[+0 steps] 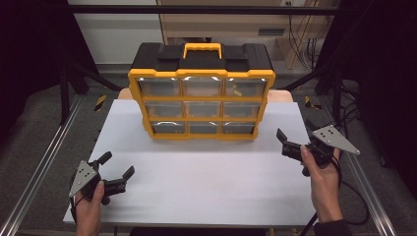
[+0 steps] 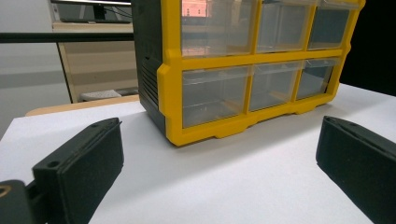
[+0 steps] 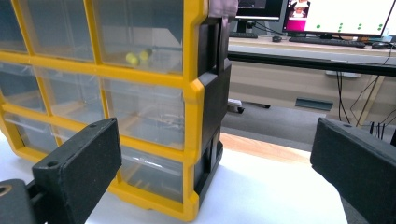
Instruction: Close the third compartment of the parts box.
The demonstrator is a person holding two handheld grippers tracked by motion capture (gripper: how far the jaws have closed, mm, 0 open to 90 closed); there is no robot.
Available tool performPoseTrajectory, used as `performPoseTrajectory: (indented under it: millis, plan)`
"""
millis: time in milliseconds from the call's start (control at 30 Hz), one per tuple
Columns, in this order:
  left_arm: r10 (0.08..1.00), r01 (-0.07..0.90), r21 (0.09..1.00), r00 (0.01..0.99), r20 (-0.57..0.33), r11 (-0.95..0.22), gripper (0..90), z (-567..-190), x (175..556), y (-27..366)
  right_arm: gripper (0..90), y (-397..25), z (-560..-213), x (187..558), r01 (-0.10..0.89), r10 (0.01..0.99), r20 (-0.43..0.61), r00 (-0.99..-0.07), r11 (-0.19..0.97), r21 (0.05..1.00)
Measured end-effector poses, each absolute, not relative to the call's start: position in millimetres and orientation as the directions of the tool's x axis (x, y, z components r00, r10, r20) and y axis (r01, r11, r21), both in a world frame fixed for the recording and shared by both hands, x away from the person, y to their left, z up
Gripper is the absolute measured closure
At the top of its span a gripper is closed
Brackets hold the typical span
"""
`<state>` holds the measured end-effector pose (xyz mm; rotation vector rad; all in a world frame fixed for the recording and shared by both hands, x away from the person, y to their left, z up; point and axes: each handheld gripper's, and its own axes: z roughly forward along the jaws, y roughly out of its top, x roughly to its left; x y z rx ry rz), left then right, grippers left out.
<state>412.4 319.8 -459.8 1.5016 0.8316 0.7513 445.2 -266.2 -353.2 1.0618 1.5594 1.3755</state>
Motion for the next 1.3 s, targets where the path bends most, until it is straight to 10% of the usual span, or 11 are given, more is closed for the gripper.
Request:
performPoseTrajectory:
  millis: [1300]
  plan:
    - [0.817, 0.047, 0.998, 0.577, 0.002, -0.035, 0.7, -458.8, 410.6, 314.1, 3.0, -254.6, -428.7, 423.6, 0.123, 0.912, 0.0, -0.41, 0.056, 0.991]
